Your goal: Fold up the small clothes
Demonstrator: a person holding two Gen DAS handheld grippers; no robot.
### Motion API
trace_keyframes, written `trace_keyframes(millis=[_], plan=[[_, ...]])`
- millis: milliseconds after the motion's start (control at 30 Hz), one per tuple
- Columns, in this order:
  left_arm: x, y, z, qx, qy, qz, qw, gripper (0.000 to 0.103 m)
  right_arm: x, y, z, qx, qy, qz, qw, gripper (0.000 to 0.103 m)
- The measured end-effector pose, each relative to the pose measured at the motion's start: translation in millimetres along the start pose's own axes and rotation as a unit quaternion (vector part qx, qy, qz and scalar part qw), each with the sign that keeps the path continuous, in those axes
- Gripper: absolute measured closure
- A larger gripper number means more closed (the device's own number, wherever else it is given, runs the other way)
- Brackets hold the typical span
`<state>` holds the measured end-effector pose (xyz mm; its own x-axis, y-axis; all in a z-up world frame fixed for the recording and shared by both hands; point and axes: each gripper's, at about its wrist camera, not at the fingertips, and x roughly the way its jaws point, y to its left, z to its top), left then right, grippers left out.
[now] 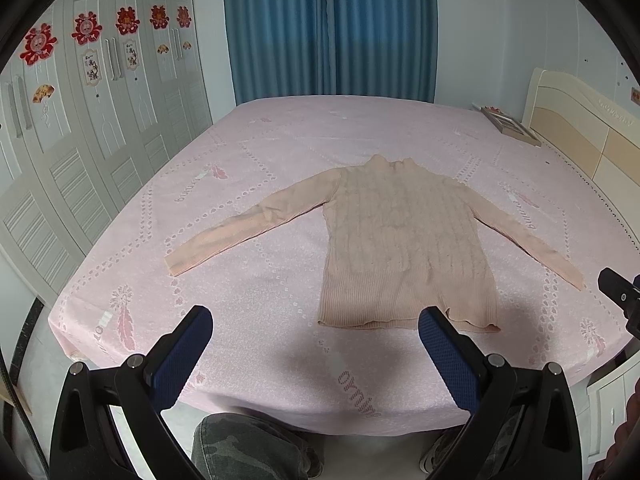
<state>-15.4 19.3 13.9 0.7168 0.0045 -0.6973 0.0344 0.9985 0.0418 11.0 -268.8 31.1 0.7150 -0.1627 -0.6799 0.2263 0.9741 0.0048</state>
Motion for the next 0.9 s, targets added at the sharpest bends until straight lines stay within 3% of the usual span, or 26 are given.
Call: trace_keyframes(millis=[900], plan=[[-8.1,7.0,1.6,-0.005,-0.007,0.014,0.9999,0.0,-11.5,-3.7,0.2,0.005,-0.011,0.001,1.0,0.001]])
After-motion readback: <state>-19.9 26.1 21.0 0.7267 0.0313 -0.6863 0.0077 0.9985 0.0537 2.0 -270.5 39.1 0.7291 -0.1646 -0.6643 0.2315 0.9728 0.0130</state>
